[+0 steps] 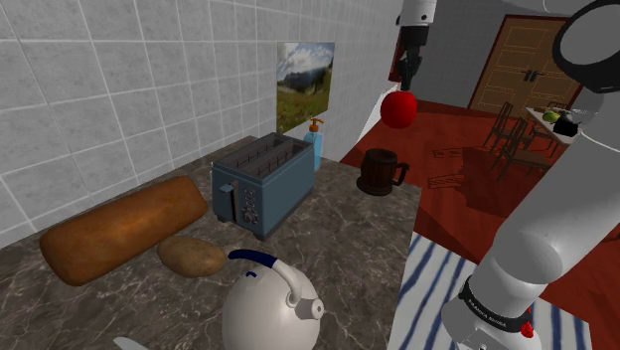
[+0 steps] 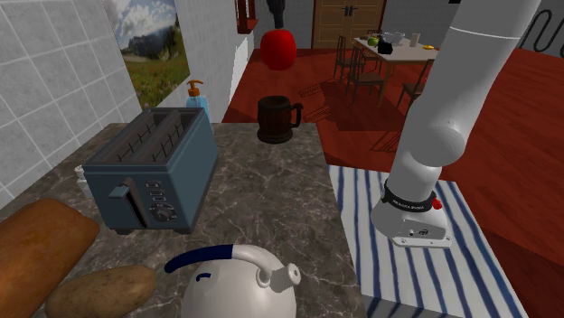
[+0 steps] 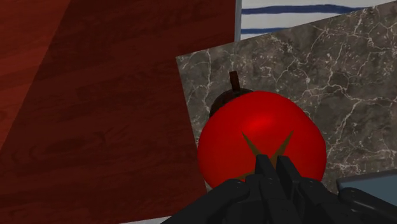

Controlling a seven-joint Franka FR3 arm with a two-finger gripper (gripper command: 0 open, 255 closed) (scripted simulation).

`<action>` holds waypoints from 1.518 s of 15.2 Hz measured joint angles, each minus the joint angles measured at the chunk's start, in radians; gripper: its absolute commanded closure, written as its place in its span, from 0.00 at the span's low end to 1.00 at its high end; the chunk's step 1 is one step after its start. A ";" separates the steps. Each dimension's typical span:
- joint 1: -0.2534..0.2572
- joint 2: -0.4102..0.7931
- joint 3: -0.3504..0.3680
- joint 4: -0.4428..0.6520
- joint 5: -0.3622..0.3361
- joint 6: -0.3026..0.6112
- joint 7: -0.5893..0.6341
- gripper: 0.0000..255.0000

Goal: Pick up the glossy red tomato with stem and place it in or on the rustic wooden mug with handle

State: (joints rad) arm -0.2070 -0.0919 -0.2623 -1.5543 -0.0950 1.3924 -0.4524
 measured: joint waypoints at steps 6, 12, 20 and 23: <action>0.001 -0.028 0.002 -0.114 -0.006 0.086 0.011 1.00; -0.001 -0.049 0.001 -0.216 -0.011 0.168 0.018 1.00; -0.002 -0.060 0.000 -0.338 -0.015 0.278 0.028 1.00; -0.002 -0.062 0.000 -0.351 -0.015 0.290 0.031 1.00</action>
State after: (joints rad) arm -0.2086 -0.1538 -0.2621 -1.9055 -0.1100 1.6824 -0.4218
